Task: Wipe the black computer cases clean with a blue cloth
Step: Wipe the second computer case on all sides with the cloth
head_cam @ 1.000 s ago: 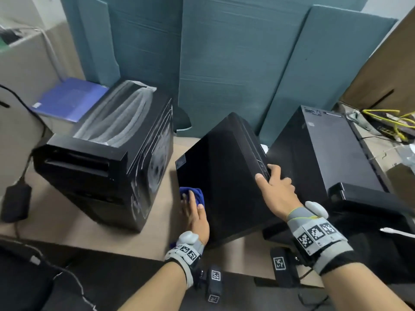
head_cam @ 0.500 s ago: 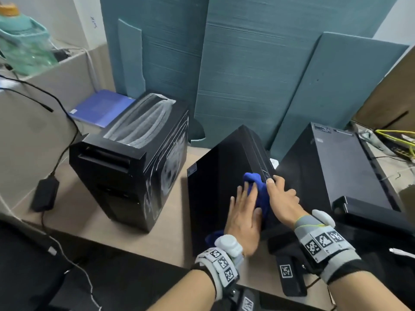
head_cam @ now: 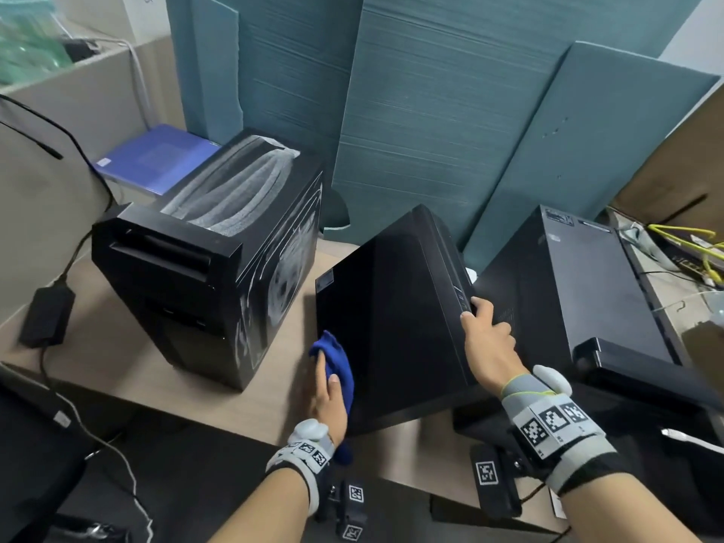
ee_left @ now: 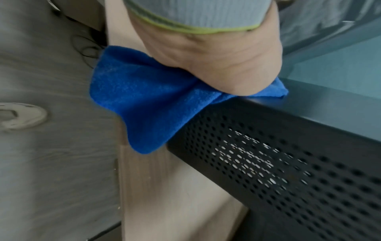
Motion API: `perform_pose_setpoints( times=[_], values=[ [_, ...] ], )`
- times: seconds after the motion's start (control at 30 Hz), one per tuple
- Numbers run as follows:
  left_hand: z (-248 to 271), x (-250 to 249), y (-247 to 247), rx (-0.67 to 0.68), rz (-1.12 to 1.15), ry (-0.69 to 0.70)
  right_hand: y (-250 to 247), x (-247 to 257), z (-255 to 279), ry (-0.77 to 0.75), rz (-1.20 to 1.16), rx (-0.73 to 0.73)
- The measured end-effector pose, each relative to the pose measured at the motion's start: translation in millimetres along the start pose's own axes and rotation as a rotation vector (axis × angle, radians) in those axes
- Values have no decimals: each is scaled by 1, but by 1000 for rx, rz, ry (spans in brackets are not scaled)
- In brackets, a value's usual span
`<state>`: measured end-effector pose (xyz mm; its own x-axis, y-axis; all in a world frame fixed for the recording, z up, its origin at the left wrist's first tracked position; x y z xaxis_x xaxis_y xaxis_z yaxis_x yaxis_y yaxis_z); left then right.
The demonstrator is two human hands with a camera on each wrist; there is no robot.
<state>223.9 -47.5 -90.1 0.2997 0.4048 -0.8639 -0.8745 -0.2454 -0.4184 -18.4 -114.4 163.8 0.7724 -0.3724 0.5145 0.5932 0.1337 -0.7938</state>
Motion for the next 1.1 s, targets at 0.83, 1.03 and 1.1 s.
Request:
perform_pose_setpoints(
  times=[0.83, 1.03, 1.1],
  values=[
    [4, -223, 1, 162, -52, 613, 7, 32, 19, -100, 105, -37],
    [-38, -174, 3, 157, -21, 368, 5, 26, 16, -103, 115, 6],
    [-42, -161, 1, 143, -9, 270, 6, 26, 16, -99, 112, 14]
  ],
)
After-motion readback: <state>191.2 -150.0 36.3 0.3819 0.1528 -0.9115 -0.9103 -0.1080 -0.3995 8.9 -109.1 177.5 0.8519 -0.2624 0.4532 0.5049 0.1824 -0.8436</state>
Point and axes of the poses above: each hand's wrist, its own z-axis away from the middle knuckle, its own y-axis out of the palm, x = y × z, the point moved 9 cm from there along -z, towards the middle knuckle, and after that the axes turned 5 degrees about -z, right-handed, at the moved point
